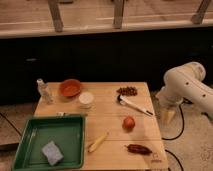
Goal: Place apple in paper cup
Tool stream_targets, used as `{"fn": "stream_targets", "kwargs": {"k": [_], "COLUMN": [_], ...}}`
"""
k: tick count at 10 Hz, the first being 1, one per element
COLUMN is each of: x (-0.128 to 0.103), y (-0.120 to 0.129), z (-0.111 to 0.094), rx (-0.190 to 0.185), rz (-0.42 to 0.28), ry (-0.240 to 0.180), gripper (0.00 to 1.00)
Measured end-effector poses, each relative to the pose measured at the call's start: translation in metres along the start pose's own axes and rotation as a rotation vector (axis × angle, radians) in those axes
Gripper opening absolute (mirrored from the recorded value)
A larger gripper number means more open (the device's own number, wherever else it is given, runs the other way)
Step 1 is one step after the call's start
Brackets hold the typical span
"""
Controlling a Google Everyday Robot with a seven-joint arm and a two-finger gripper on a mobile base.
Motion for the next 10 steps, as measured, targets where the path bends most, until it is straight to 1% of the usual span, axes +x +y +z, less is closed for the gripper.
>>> {"fn": "stream_targets", "kwargs": {"k": [8,9,10], "x": [0.0,-0.004,-0.016], "y": [0.0,0.002,0.002], "z": [0.0,0.003,0.008], "rx": [0.0,0.0,-0.001], "rz": [-0.001,-0.017,-0.052], "ry": [0.0,0.006,0.012], "gripper": [0.8,0.8,0.8]}}
